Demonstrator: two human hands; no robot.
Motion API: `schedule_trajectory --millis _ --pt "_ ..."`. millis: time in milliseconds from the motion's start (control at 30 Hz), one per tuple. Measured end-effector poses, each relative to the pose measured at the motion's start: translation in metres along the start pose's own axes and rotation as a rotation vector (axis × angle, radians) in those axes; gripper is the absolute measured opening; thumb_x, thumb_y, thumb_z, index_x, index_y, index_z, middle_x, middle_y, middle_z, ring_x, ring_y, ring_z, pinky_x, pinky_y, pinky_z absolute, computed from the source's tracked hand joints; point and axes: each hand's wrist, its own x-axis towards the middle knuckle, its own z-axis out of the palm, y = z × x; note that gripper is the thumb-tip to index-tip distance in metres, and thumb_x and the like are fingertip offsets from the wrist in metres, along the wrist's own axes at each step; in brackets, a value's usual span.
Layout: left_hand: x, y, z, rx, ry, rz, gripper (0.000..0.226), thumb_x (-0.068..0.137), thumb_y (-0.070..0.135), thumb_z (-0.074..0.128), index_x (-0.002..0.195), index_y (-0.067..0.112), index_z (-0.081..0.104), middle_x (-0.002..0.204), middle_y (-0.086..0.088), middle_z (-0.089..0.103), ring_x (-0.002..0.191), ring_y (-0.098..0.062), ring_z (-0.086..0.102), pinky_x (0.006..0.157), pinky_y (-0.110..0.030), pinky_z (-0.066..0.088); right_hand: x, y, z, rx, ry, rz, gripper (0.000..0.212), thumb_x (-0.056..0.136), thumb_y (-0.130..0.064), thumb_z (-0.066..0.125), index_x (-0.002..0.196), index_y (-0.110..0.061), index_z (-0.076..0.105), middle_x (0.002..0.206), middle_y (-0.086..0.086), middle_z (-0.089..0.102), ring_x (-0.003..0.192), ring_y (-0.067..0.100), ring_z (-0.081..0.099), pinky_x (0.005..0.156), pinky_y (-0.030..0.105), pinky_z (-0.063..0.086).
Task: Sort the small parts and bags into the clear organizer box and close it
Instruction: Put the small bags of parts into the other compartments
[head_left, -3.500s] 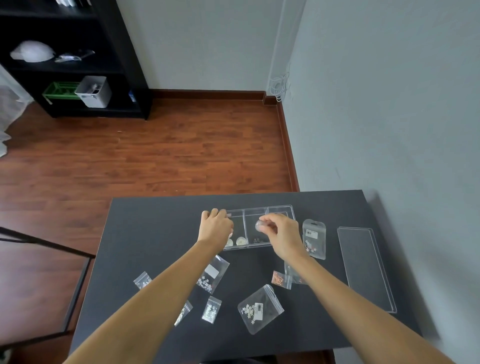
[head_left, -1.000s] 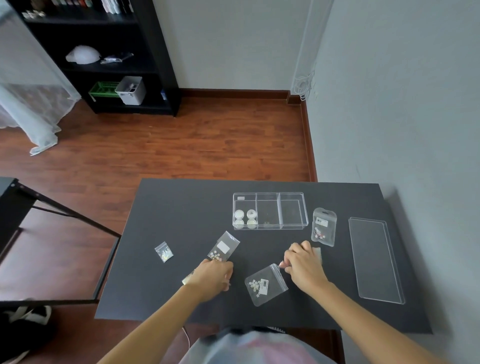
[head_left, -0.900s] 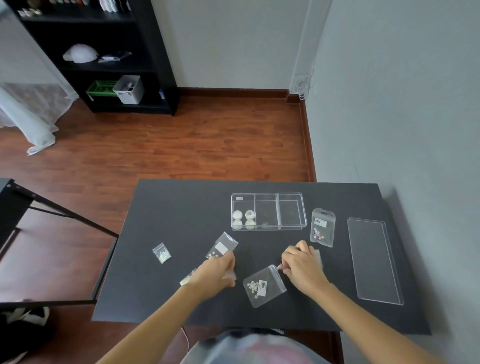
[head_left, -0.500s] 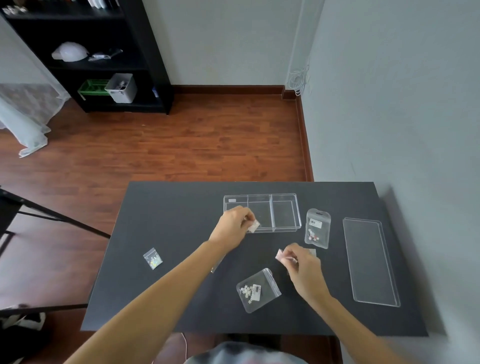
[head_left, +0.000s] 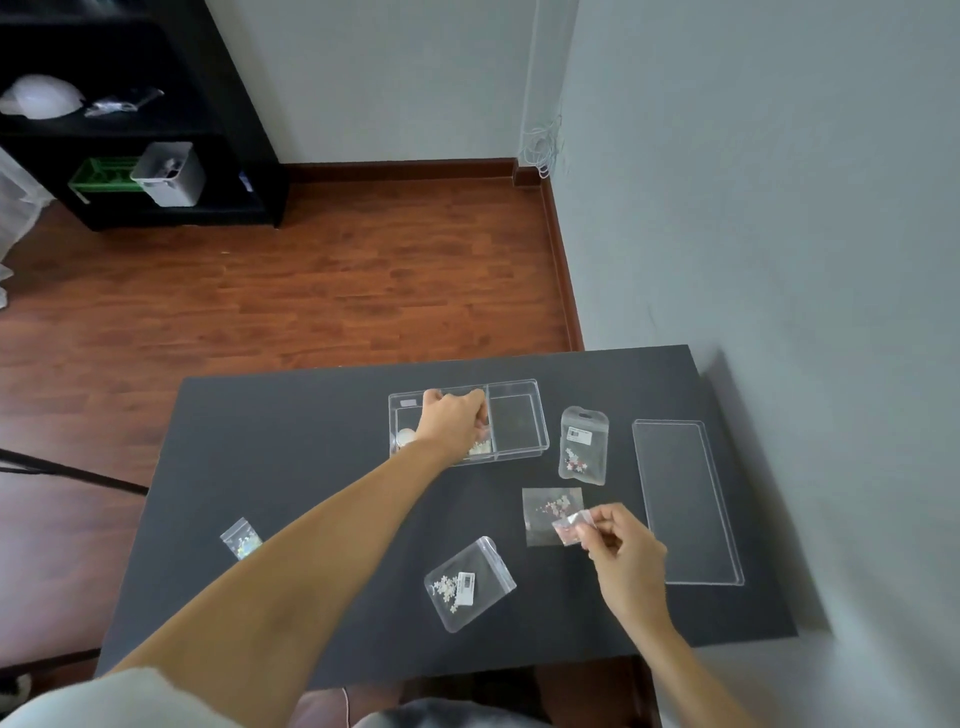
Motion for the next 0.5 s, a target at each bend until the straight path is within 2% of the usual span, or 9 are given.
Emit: schedule_trajectory --millis 67,200,233,300,400,467,500 --pt "0.002 0.001 0.004 0.03 0.007 -0.011 0.024 0.086 0.01 0.062 0.082 0.026 0.045 0.078 0.006 0.071 0.071 -0.018 0.053 0.103 -0.033 0.024 -0.003 0.003 -0.003 -0.008 0.008 0.001 0.011 0.084 -0.009 0.071 0.083 -0.019 0.067 0.074 -0.011 0.071 0.069 0.003 0.067 0.065 0.014 0.051" --pt "0.002 0.005 0.008 0.146 0.015 -0.011 0.017 0.087 0.016 0.061 0.079 0.027 0.051 0.079 0.0 0.074 0.073 -0.023 0.059 0.1 -0.033 0.021 -0.007 0.004 -0.008 -0.03 0.018 -0.003 0.012 0.083 -0.008 0.072 0.079 -0.018 0.067 0.069 -0.018 0.066 0.065 0.005 0.065 0.066 0.025 0.056" --pt "0.002 0.007 0.008 0.188 0.009 -0.016 0.014 0.087 0.016 0.06 0.081 0.027 0.055 0.08 0.0 0.074 0.078 -0.023 0.062 0.102 -0.035 0.021 -0.007 0.003 -0.009 -0.025 0.019 -0.012 0.014 0.083 -0.008 0.071 0.077 -0.02 0.067 0.066 -0.021 0.065 0.066 0.004 0.065 0.068 0.023 0.056" --pt "0.001 0.01 0.007 0.259 -0.001 -0.028 0.011 0.086 0.016 0.063 0.088 0.027 0.064 0.085 0.001 0.073 0.092 -0.022 0.063 0.106 -0.037 0.02 -0.007 0.0 -0.009 -0.001 0.019 -0.036 0.02 0.083 -0.007 0.07 0.072 -0.023 0.065 0.062 -0.026 0.065 0.069 -0.003 0.065 0.067 0.008 0.05" --pt "-0.004 0.009 0.003 0.287 0.018 0.001 0.008 0.088 0.026 0.065 0.093 0.029 0.071 0.102 0.005 0.071 0.108 -0.019 0.056 0.108 -0.04 0.019 -0.002 -0.004 -0.008 -0.032 0.002 -0.044 0.011 0.082 -0.01 0.074 0.077 -0.019 0.071 0.07 -0.015 0.07 0.066 0.003 0.065 0.063 0.004 0.045" --pt "-0.012 0.005 -0.003 0.197 0.064 0.016 0.009 0.088 0.027 0.065 0.092 0.028 0.074 0.115 0.009 0.067 0.117 -0.019 0.051 0.111 -0.043 0.016 0.003 -0.007 -0.006 -0.053 0.001 -0.064 0.003 0.082 -0.012 0.075 0.084 -0.014 0.075 0.078 -0.003 0.074 0.07 0.008 0.066 0.065 0.005 0.045" --pt "-0.018 0.002 -0.008 0.135 0.098 0.013 0.011 0.089 0.028 0.065 0.091 0.027 0.075 0.119 0.009 0.065 0.12 -0.019 0.05 0.112 -0.044 0.013 0.006 -0.01 -0.006 -0.055 0.002 -0.071 0.006 0.082 -0.013 0.075 0.087 -0.011 0.075 0.081 -0.001 0.075 0.073 0.009 0.067 0.065 0.005 0.045"
